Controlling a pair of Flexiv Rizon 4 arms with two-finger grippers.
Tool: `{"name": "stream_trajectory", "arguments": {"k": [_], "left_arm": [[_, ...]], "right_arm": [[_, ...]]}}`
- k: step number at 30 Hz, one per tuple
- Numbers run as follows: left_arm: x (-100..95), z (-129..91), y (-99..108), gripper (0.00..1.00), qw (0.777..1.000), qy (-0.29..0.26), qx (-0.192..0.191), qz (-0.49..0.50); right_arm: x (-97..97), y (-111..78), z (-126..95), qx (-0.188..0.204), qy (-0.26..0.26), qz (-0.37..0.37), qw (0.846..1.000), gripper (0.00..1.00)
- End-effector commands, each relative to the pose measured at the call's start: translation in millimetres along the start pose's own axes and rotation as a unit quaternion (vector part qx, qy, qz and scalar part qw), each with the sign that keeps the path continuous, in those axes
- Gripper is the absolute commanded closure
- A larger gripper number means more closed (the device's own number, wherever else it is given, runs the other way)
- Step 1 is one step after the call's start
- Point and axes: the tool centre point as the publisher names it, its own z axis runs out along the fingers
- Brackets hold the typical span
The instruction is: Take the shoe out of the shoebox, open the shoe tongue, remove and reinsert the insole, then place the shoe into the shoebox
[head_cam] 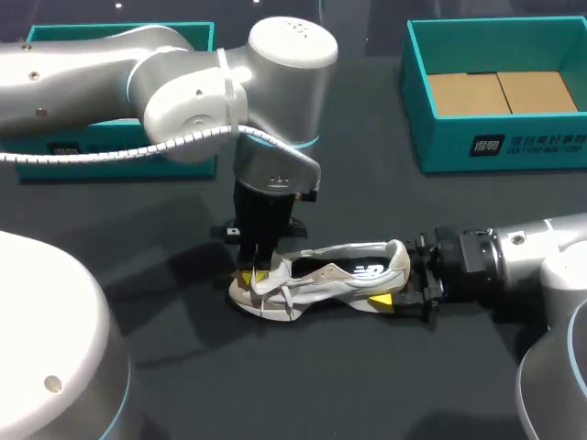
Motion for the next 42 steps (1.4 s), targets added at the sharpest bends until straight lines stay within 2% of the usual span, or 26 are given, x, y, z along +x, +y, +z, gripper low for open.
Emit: {"name": "stream_trajectory", "arguments": {"k": [1,4,5,6,8,9,15,17,23,27,33,39,42], "left_arm": [[-4.1,10,-3,1.0,1.0,-0.002,-0.003,0.001],[-6.9,12,-3,1.0,1.0,-0.007,-0.005,0.003],[-8.3,12,-2,0.96,1.0,-0.009,-0.005,0.005],[-9.5,12,-2,0.85,1.0,-0.011,-0.005,0.007],[-12.4,11,-1,0.74,1.0,-0.014,-0.004,0.011],[-15.1,10,0,0.62,1.0,-0.016,-0.002,0.015],[-28.9,-2,5,0.38,0.999,-0.02,0.013,0.035],[-31.1,-9,6,0.36,0.999,-0.014,0.022,0.042],[-26.3,-47,6,0.42,0.994,0.028,0.065,0.087],[-11.6,-72,2,0.48,0.985,0.051,0.103,0.132],[22.5,-104,4,0.49,0.965,0.06,0.141,0.211],[51.2,-131,8,0.52,0.933,0.073,0.16,0.315],[59.4,-144,13,0.56,0.904,0.087,0.167,0.385]], "right_arm": [[0.6,0.7,-1,0.002,-0.001,0.001,1.0,1.0],[0.6,0.7,-1,0.002,-0.001,0.001,1.0,1.0],[0.6,0.7,-1,0.002,-0.001,0.001,1.0,1.0],[0.6,0.7,-1,0.002,-0.001,0.001,1.0,1.0],[0.6,0.7,-1,0.002,-0.001,0.001,1.0,1.0],[0.6,0.7,-1,0.002,-0.001,0.001,1.0,1.0],[0.6,0.7,-1,0.002,-0.001,0.001,1.0,1.0],[0.6,0.7,-1,0.002,-0.001,0.001,1.0,1.0],[0.6,0.7,-1,0.002,-0.001,0.001,1.0,1.0],[0.6,0.7,-1,0.002,-0.001,0.001,1.0,1.0],[0.6,0.7,-1,0.002,-0.001,0.001,1.0,1.0],[0.6,0.7,-1,0.002,-0.001,0.001,1.0,1.0],[0.6,0.7,-1,0.002,-0.001,0.001,1.0,1.0]]}}
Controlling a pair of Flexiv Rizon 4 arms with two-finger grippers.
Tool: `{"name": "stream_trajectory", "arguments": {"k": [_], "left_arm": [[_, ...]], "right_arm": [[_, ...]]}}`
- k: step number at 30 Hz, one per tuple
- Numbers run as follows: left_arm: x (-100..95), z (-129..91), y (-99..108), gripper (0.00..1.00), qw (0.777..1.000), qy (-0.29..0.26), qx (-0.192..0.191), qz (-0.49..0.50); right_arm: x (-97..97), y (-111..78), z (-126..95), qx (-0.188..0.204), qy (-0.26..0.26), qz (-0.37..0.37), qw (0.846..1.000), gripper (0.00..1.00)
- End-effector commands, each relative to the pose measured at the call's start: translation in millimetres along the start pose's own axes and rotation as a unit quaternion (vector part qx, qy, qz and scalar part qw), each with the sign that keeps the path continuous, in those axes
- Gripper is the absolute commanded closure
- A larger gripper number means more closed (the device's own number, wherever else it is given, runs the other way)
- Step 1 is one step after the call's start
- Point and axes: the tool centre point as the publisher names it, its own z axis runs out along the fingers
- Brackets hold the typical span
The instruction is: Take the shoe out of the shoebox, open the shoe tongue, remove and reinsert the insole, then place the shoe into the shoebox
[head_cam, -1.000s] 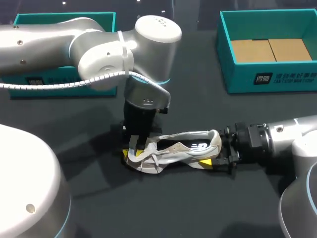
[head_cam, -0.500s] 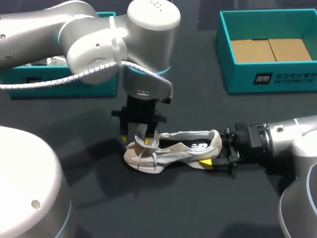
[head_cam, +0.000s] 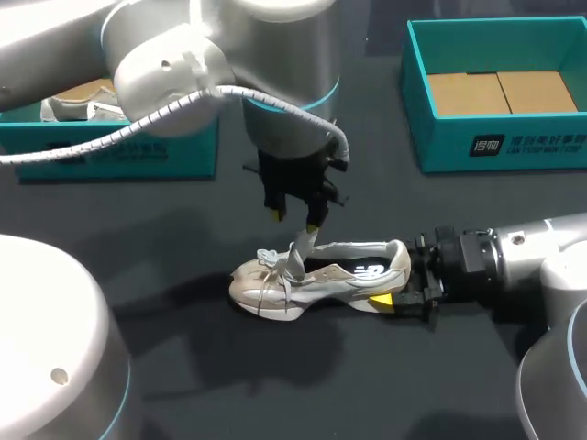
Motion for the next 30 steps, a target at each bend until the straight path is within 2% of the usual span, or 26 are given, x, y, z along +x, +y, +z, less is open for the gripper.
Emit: {"name": "stream_trajectory", "arguments": {"k": [1,2,3,6,16,18,21,22,25,30], "left_arm": [[14.0,-15,-14,0.63,0.995,0.028,-0.003,0.099],[16.0,-19,-16,0.76,0.991,0.039,-0.002,0.127],[17.6,-22,-18,1.0,0.983,0.048,-0.01,0.176],[15.9,-25,-29,1.0,0.929,0.067,-0.066,0.358],[15.9,-25,-29,1.0,0.929,0.067,-0.066,0.358],[23.6,-22,-26,1.0,0.921,0.056,-0.038,0.385],[32.7,-18,-26,1.0,0.902,0.066,0.001,0.426],[37.0,-15,-29,1.0,0.903,0.066,-0.011,0.424],[47.7,-1,-33,1.0,0.882,0.065,0.023,0.465],[47.7,-1,-33,1.0,0.882,0.065,0.023,0.465]], "right_arm": [[0.8,1.5,-1,0.002,0.0,0.0,1.0,1.0],[0.8,1.5,-1,0.002,0.0,0.0,1.0,1.0],[0.8,1.5,-1,0.002,0.0,0.0,1.0,1.0],[0.8,1.5,-1,0.002,0.0,0.0,1.0,1.0],[0.8,1.5,-1,0.002,0.0,0.0,1.0,1.0],[0.8,1.5,-1,0.002,0.0,0.0,1.0,1.0],[0.8,1.5,-1,0.002,0.0,0.0,1.0,1.0],[0.8,1.5,-1,0.002,0.0,0.0,1.0,1.0],[0.8,1.5,-1,0.002,0.0,0.0,1.0,1.0],[0.8,1.5,-1,0.002,0.0,0.0,1.0,1.0]]}}
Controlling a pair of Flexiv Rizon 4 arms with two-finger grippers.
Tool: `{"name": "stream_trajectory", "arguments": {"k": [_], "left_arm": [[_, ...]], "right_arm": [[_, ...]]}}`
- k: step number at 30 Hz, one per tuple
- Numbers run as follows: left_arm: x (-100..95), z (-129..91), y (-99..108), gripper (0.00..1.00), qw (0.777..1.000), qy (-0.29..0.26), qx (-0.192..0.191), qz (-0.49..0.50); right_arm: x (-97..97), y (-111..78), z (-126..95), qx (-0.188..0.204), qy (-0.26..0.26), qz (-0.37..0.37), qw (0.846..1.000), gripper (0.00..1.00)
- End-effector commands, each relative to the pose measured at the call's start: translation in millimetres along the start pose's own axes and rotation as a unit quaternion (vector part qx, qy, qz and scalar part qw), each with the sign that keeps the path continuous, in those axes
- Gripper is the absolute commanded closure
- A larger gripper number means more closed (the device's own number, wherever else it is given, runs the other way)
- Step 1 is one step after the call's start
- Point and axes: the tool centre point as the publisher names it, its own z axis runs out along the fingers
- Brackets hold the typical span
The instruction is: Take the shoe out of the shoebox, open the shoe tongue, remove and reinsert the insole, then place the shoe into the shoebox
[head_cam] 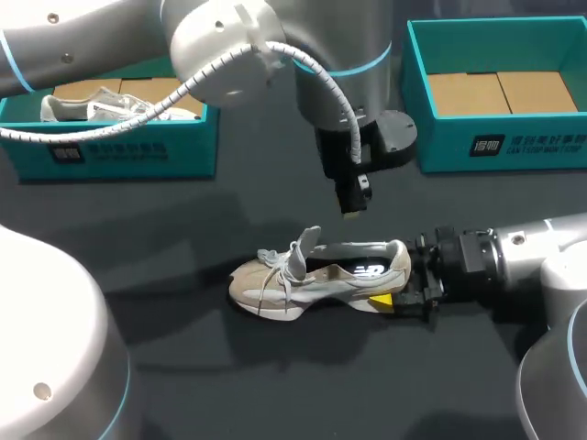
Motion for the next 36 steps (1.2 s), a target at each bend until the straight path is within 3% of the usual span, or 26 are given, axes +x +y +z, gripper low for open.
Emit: {"name": "stream_trajectory", "arguments": {"k": [1,6,10,15,28,36], "left_arm": [[0.7,4,8,1.0,1.0,0.0,0.013,0.017],[0.7,4,8,1.0,1.0,0.0,0.013,0.017],[5.4,33,-3,1.0,0.999,-0.007,-0.009,0.036],[6.6,60,-11,1.0,0.999,0.002,0.009,0.047],[6.6,60,-11,1.0,0.999,0.002,0.009,0.047],[5.3,90,1,1.0,0.998,0.015,-0.003,0.054]], "right_arm": [[0.7,1.5,-1,0.002,0.0,0.0,1.0,1.0],[0.7,1.5,-1,0.002,0.0,0.0,1.0,1.0],[0.7,1.5,-1,0.002,0.0,0.0,1.0,1.0],[0.7,1.5,-1,0.002,0.0,0.0,1.0,1.0],[0.7,1.5,-1,0.002,0.0,0.0,1.0,1.0],[0.7,1.5,-1,0.002,0.0,0.0,1.0,1.0]]}}
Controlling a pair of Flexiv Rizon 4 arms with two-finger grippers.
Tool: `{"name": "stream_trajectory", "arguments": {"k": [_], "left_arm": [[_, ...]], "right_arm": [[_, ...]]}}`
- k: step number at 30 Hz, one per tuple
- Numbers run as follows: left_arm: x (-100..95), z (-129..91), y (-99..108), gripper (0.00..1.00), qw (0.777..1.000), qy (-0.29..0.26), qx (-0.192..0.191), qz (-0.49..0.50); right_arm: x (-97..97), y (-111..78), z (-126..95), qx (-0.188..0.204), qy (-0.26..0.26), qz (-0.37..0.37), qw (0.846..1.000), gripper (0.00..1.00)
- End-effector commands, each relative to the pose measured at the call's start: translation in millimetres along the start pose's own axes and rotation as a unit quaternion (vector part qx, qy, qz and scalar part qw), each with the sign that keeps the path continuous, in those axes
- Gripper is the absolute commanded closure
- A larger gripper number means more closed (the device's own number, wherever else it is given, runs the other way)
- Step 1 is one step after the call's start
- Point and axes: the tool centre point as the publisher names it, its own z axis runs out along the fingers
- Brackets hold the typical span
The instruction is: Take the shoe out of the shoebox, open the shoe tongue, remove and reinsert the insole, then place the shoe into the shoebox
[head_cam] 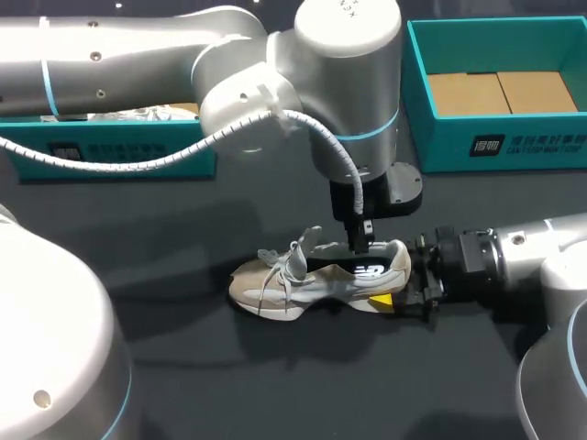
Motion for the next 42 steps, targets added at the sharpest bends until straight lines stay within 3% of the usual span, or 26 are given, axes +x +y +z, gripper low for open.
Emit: {"name": "stream_trajectory", "arguments": {"k": [1,23,34,42], "left_arm": [[-4.3,17,4,1.0,1.0,0.007,0.003,0.003],[-8.0,64,1,1.0,0.997,0.068,-0.015,0.022],[3.4,70,17,1.0,0.994,0.089,-0.018,0.054],[12.1,75,23,1.0,0.995,0.076,-0.021,0.068]], "right_arm": [[0.8,1.5,-1,0.002,0.0,0.0,1.0,1.0],[0.8,1.5,-1,0.002,0.0,0.0,1.0,1.0],[0.8,1.5,-1,0.002,0.0,0.0,1.0,1.0],[0.8,1.5,-1,0.002,0.0,0.0,1.0,1.0]]}}
